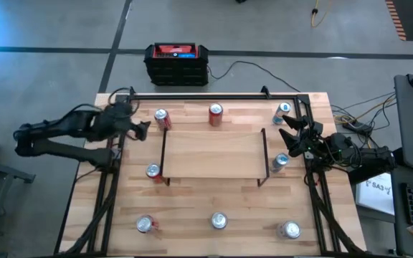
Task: Place canned beverage on shelf
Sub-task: Move the top red white soda to the middle left of the table
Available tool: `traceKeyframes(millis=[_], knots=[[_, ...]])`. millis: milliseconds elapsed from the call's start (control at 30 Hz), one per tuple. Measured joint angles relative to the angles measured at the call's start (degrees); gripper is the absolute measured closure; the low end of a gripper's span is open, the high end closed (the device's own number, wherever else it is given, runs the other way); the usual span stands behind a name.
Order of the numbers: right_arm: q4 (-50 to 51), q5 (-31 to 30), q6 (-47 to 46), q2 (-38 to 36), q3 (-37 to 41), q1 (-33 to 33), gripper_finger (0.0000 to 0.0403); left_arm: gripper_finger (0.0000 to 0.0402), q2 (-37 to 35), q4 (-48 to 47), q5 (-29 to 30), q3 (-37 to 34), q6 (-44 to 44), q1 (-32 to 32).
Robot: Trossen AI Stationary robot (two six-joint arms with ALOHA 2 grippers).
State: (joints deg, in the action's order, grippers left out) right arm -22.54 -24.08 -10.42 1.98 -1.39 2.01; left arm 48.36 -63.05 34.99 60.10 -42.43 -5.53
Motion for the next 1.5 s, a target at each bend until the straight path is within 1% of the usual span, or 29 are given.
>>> traceKeyframes(millis=[167, 333, 500, 567, 633, 700, 867, 1033, 1167, 1500], knots=[[0.01, 0.0, 0.0, 0.0, 0.0, 0.01, 0.0033, 0.0002, 3.61, 3.42, -10.6, 0.68, 9.82, -11.3], [0.01, 0.0, 0.03, 0.0, 0.0, 0.01, 0.0033, 0.0002, 7.53, 4.42, -21.26, 4.97, 17.47, -23.32], [0.01, 0.02, 0.04, 0.0, 0.0, 0.0, 0.0033, 0.0002, 15.31, 3.54, -32.06, 9.58, 22.16, -34.98], [0.01, 0.0, 0.01, 0.0, 0.0, -0.01, 0.0033, 0.0002, 19.43, 1.97, -36.07, 11.39, 23.5, -38.38], [0.01, 0.0, 0.03, 0.0, 0.0, -0.01, 0.0033, 0.0002, 23.64, 0.57, -38.83, 13.36, 24.72, -40.6], [0.01, 0.0, 0.02, 0.0, 0.0, -0.01, 0.0033, 0.0002, 27.51, -0.16, -40.41, 15.52, 25.51, -41.77], [0.0, 0.01, 0.02, 0.0, 0.0, -0.01, 0.0033, 0.0002, 36.22, -4.25, -40.58, 21.02, 27.17, -41.83], [0.01, 0.0, 0.0, 0.0, 0.0, 0.01, 0.0033, 0.0002, 41.94, -7.54, -40.46, 24.79, 27.23, -41.89], [-0.01, 0.0, 0.01, 0.0, 0.0, 0.0, 0.0033, 0.0002, 43.81, -8.75, -40.27, 24.82, 27.17, -41.87], [0.0, 0.0, 0.0, 0.0, 0.0, 0.0, 0.0033, 0.0002, 43.04, -6.69, -40.08, 22.38, 26.75, -41.87]])
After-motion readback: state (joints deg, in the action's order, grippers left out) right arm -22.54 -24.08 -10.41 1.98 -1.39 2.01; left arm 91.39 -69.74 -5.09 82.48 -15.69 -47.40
